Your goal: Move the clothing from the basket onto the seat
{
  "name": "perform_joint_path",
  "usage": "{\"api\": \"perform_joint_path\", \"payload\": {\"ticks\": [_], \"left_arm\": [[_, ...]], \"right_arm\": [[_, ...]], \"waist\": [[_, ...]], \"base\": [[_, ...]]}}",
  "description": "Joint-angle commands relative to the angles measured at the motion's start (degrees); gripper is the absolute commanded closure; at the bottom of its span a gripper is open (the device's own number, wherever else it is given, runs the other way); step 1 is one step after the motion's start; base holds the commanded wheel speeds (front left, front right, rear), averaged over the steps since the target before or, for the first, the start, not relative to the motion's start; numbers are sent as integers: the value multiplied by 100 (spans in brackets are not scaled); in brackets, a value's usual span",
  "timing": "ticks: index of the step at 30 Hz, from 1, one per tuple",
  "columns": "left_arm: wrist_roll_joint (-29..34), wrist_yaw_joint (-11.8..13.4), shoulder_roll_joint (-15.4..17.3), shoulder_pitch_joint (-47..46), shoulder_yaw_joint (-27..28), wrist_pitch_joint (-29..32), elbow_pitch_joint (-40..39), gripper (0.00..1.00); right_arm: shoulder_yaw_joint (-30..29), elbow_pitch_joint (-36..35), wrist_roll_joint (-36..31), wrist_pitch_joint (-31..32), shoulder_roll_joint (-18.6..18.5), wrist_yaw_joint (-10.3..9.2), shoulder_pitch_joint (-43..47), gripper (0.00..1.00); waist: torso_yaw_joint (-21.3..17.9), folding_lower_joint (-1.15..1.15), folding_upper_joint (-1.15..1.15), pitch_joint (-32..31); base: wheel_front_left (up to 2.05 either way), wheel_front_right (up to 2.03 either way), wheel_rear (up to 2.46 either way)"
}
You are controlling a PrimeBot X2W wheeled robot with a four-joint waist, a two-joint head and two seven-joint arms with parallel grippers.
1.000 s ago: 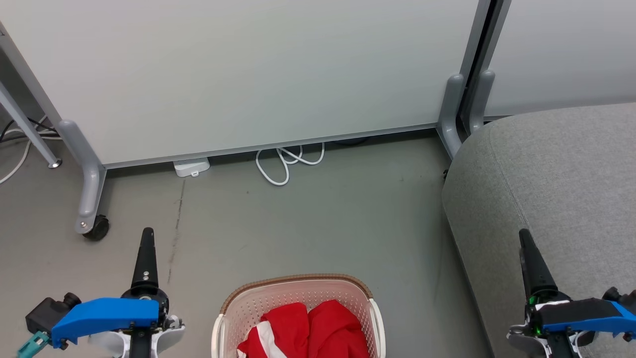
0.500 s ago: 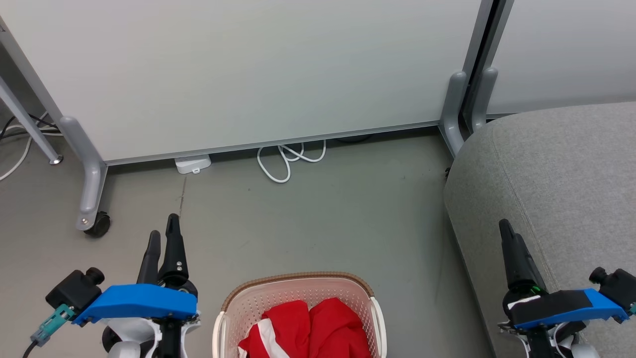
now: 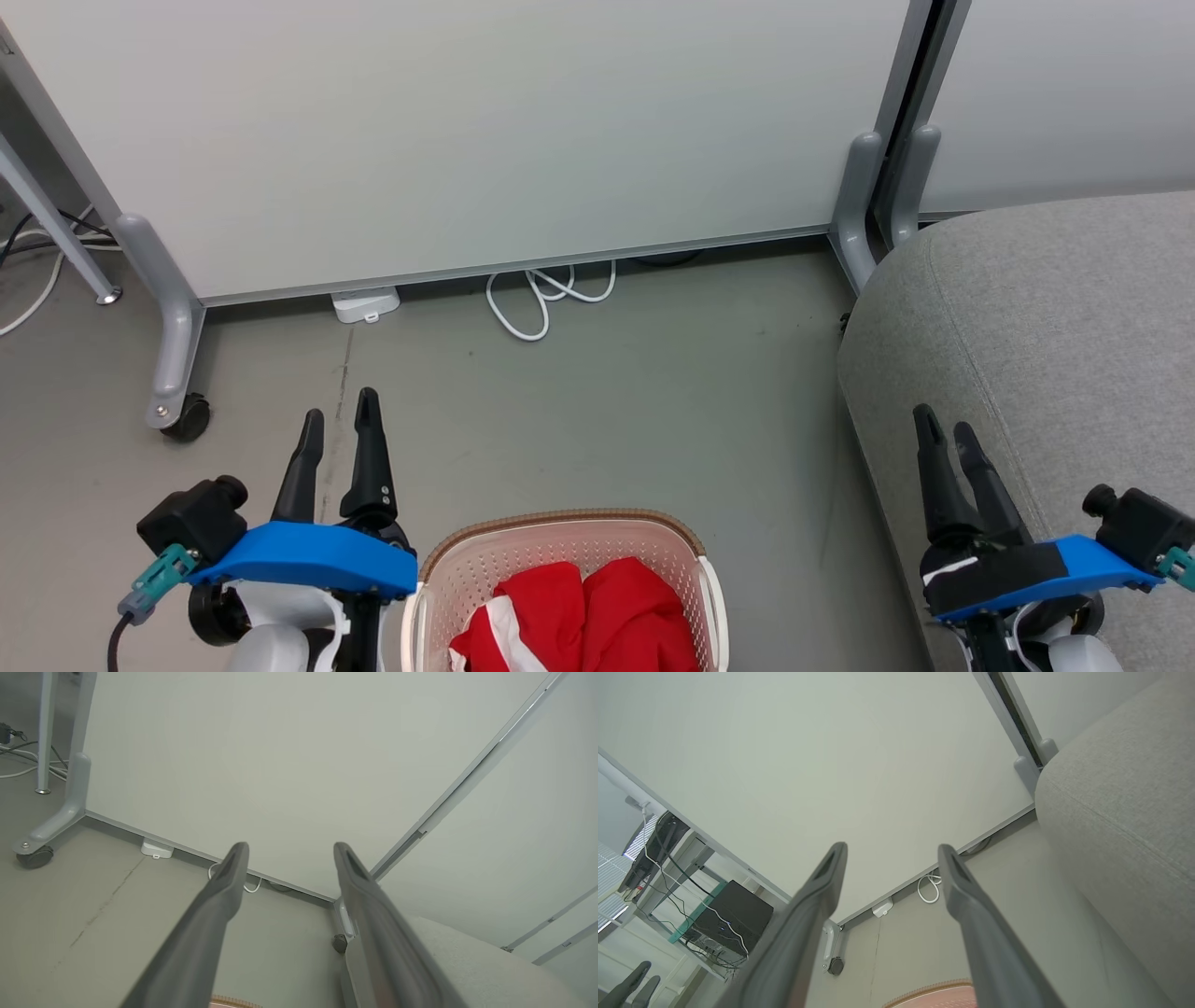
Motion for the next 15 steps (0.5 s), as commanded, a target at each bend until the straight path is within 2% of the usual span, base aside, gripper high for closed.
{"api": "perform_joint_path", "payload": {"ticks": [1,15], "left_arm": [[155,24,41,-155,-37,-53,-64,0],[1089,170,180,-198,-474,-277,40,0]], "right_arm": [[27,-82,-147,-52,-41,8,-144,0],[141,-28,-1152,-277,-47,10,-133,0]], "waist": [[2,0,0,-1],[28,0,0,-18]], "base": [[0,0,0],[0,0,0]]}}
